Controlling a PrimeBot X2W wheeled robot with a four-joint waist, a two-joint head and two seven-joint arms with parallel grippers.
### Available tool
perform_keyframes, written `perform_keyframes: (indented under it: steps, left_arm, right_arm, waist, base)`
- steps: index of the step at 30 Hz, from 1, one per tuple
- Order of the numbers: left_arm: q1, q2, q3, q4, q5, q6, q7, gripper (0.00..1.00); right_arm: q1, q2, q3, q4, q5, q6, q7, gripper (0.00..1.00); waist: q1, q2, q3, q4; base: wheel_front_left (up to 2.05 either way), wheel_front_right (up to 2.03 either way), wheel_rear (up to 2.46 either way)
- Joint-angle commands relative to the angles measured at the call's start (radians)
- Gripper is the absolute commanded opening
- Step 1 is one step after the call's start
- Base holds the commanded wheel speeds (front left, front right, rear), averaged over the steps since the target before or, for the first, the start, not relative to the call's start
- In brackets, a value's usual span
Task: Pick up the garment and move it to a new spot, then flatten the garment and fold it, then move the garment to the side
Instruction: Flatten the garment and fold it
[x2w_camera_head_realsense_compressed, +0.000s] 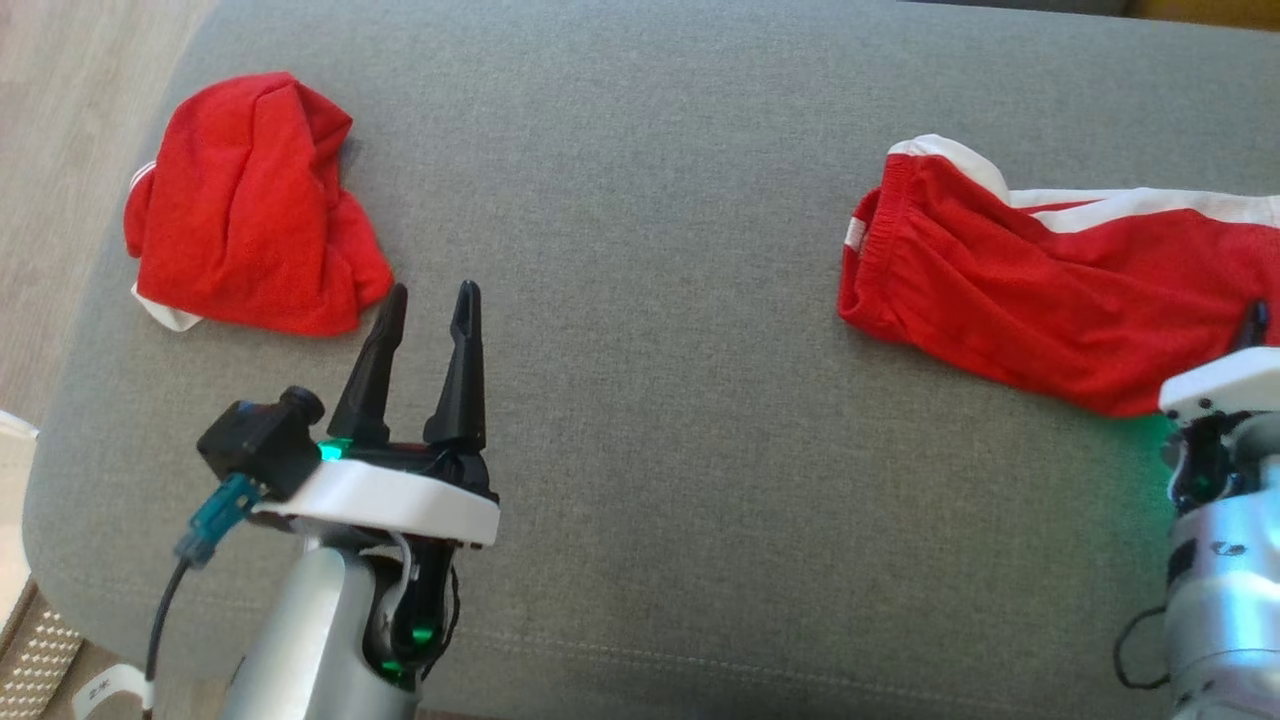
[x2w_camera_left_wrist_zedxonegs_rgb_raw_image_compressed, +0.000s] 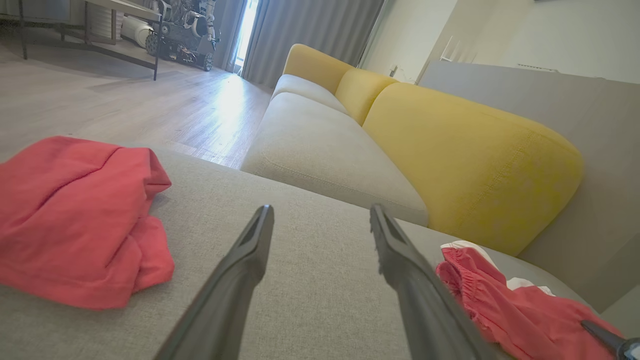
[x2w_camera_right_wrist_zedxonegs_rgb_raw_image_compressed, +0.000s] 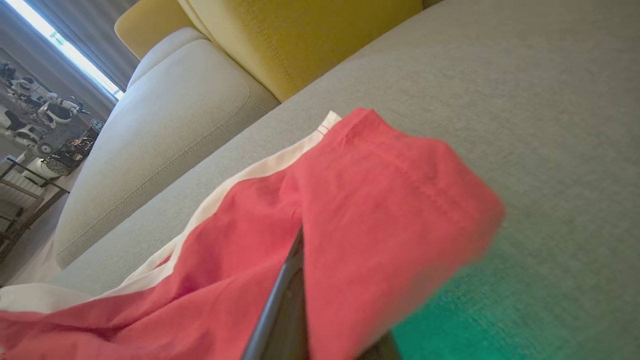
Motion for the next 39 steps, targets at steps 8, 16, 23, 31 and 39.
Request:
perform_keyframes:
  steps: [8, 16, 23, 31, 39]
  left_arm:
    - [-0.01, 0.009, 0.023, -0.023, 0.006, 0.001, -0.006, 1.0]
    - [-0.002, 0.009, 0.024, -0.019, 0.004, 0.009, -0.006, 1.0]
    - [0.011, 0.009, 0.034, -0.017, 0.004, 0.016, -0.006, 1.0]
    - [0.014, 0.009, 0.037, -0.02, -0.004, 0.017, -0.006, 1.0]
    - [0.006, 0.009, 0.026, -0.015, -0.012, 0.021, -0.006, 1.0]
  right_arm:
    - [-0.047, 0.033, 0.15, -0.073, -0.01, 0.004, -0.072, 0.0]
    - [-0.007, 0.047, 0.362, -0.177, 0.058, 0.004, -0.125, 0.0]
    - [0.087, 0.051, 0.629, -0.27, 0.113, 0.004, -0.124, 0.0]
    - [0.119, 0.028, 0.804, -0.276, 0.106, 0.004, -0.103, 0.0]
    - [0.082, -0.003, 0.89, -0.198, 0.011, 0.004, -0.12, 0.0]
  waist:
    - [0.0, 0.0, -0.015, 0.001]
    - [0.0, 0.0, -0.041, 0.018]
    - [0.0, 0.0, -0.061, 0.026]
    - [0.0, 0.0, -0.046, 0.038]
    - [0.0, 0.0, -0.029, 0.052]
  base:
    - [0.0, 0.0, 0.0]
    - [0.0, 0.0, 0.0]
    - [0.0, 0.0, 0.0]
    - [0.0, 0.0, 0.0]
    - [0.0, 0.0, 0.0]
